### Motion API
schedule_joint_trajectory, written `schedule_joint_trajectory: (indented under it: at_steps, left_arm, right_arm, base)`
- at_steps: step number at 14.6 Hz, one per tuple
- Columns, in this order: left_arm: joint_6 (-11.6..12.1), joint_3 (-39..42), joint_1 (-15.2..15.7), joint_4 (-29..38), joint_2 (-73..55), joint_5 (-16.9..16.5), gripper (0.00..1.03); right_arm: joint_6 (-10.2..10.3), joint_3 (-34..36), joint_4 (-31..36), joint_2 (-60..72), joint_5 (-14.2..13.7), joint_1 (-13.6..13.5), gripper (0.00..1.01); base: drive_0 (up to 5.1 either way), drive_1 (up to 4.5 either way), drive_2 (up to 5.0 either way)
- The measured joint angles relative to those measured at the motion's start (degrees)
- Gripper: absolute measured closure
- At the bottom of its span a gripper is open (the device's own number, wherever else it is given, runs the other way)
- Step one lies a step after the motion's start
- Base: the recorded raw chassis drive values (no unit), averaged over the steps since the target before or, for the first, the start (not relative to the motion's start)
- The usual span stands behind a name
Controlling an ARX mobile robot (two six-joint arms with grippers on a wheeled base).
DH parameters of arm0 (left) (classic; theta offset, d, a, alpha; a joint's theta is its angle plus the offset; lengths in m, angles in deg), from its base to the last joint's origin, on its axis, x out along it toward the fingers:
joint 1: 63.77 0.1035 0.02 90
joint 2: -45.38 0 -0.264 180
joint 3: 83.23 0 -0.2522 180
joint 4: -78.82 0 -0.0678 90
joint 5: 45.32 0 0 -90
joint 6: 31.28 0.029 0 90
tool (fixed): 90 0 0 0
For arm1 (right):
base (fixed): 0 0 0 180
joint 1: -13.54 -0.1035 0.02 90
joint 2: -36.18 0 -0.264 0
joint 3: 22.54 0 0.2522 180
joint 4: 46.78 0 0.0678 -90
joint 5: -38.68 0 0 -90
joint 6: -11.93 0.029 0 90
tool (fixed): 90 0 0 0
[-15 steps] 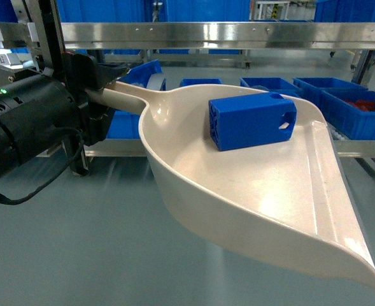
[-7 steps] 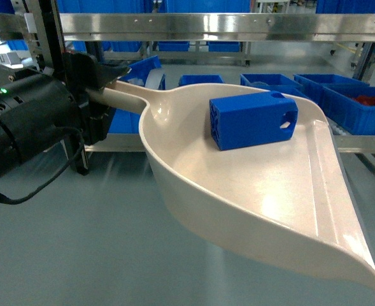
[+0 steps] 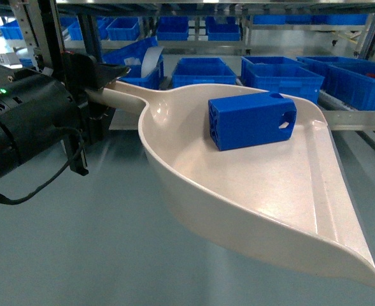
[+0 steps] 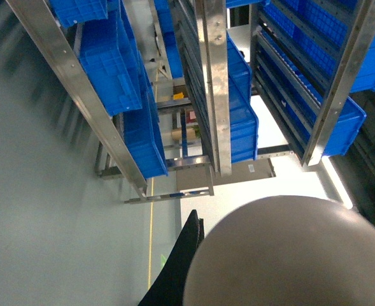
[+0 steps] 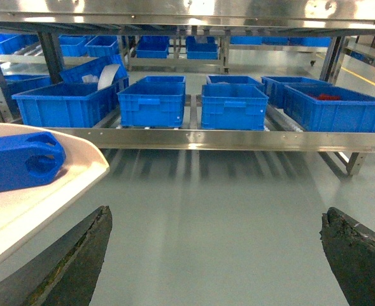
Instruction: Place part in tray to right shelf
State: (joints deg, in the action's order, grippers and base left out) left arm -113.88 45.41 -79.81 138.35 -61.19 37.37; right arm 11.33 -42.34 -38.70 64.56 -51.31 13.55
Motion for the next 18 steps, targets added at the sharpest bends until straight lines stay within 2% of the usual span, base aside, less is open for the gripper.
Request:
schedule_joint_trajectory:
  at_steps: [18]
  left_arm:
    - [0.1, 0.1, 0.0, -0.2, 0.0, 0.0, 0.91]
  right_arm:
    - [0.2, 0.0, -0.1, 0.0, 0.0, 0.0, 0.03]
  base:
    - [0.0, 0.0, 0.0]
